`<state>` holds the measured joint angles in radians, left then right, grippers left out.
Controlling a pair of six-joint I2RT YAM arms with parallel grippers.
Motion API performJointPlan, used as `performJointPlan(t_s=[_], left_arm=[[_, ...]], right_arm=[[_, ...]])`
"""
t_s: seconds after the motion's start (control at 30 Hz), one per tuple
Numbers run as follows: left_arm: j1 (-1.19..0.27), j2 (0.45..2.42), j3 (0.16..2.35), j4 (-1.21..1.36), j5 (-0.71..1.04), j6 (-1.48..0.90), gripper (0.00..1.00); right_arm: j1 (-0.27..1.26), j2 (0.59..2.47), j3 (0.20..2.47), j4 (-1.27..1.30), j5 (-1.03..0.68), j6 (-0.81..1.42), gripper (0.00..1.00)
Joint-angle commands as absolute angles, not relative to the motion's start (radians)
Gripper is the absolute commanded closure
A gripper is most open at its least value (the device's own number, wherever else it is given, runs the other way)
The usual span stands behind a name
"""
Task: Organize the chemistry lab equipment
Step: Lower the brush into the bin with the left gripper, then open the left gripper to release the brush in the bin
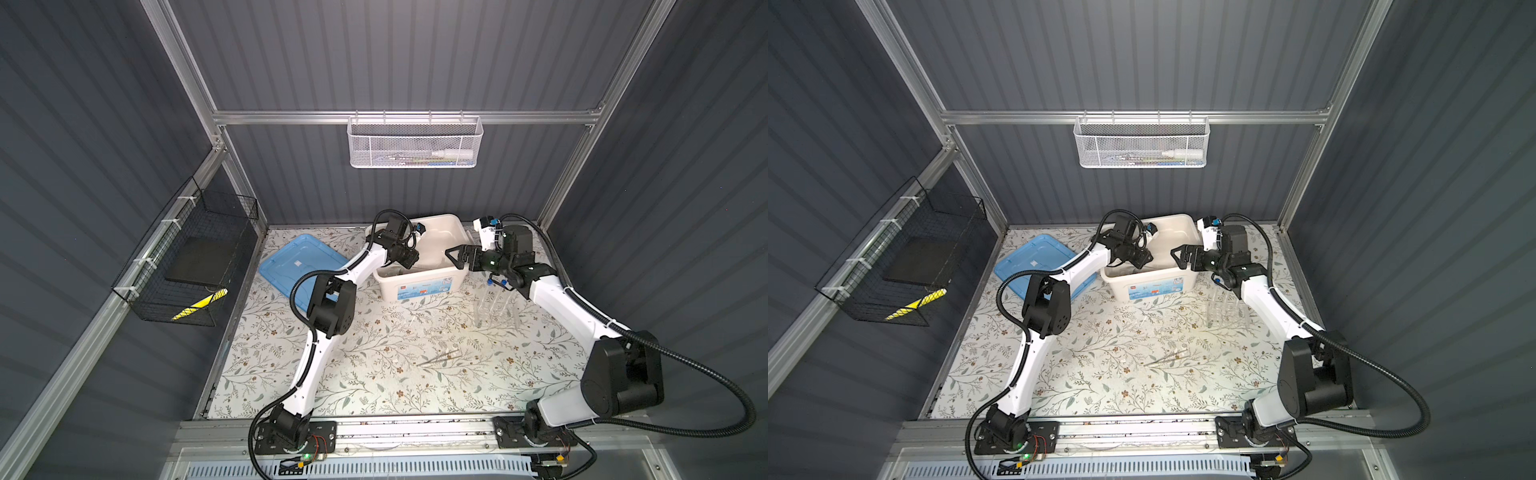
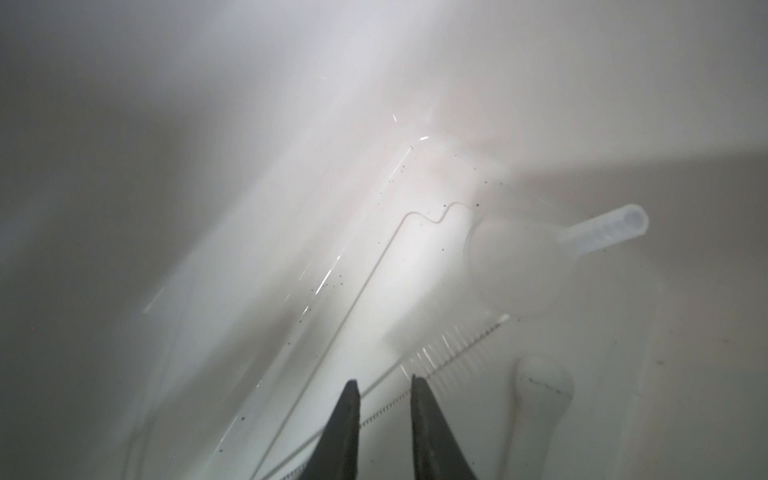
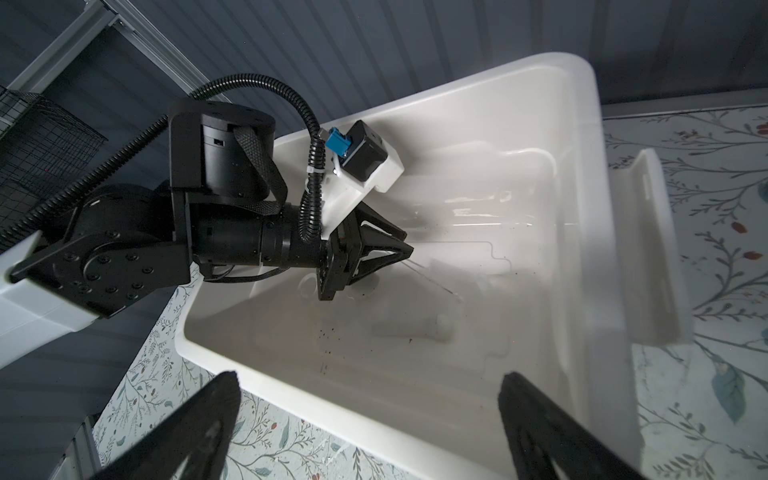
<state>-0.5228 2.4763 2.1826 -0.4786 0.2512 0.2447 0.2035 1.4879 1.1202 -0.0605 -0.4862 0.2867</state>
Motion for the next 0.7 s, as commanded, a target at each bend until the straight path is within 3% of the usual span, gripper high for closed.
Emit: performJointPlan(t_s=[0.0,0.1,0.47,0.67], left_arm=[[-0.525,2.403,2.141,-0.442,0.281,0.237,0.65],[-0.525,2.363,2.113,-0.407,0.28,0.227,0.56],[-0.54,2.174,1.979,-0.264,0.265,0.226,0.01],[-0.545,2.026,1.856,-0.193,0.224,0.251,0.0]], right_arm=[[0.199,1.495,1.141,-0.071,-0.479,0.29,0.01],[0.199,1.494,1.137,-0.064,-0.479,0.295,0.01],[0.199,1.48,1.118,-0.054,-0.467,0.305,0.01],[0.198,1.469,1.107,-0.052,-0.44,0.303,0.01]])
